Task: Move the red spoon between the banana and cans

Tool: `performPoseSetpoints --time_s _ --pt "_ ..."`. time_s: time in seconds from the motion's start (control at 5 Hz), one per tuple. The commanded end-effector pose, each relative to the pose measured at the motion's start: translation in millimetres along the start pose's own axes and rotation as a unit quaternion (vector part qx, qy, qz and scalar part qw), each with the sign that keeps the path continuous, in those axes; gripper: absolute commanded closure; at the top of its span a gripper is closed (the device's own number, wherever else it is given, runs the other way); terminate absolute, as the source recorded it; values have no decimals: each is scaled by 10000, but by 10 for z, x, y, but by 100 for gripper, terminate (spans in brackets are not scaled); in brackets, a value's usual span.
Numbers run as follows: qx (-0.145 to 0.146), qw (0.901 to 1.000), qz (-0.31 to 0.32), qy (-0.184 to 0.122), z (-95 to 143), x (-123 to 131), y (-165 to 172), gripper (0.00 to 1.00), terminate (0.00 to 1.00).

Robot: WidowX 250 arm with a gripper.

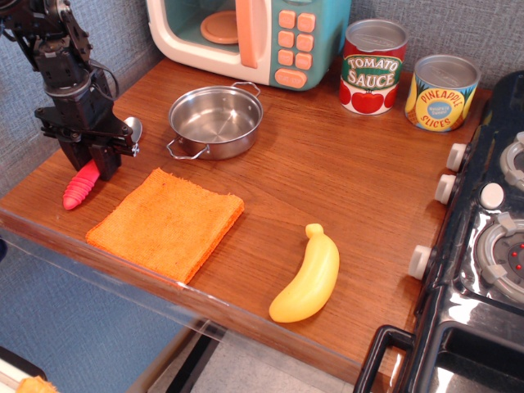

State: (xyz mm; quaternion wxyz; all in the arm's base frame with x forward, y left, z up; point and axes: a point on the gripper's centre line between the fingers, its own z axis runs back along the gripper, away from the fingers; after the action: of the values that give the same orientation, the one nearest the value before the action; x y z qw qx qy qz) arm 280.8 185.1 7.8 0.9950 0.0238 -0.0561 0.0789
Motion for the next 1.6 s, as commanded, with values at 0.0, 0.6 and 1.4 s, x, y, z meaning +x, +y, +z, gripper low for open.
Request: performPoseSetpoints --time_s 0.0,0.6,1.4 --pt "215 9939 815 -705 769 194 -210 100 0" --pt "-629 9931 7 -985 1276 726 -1756 100 0" --pt "-137 9969 37 -773 282 830 -2572 100 0"
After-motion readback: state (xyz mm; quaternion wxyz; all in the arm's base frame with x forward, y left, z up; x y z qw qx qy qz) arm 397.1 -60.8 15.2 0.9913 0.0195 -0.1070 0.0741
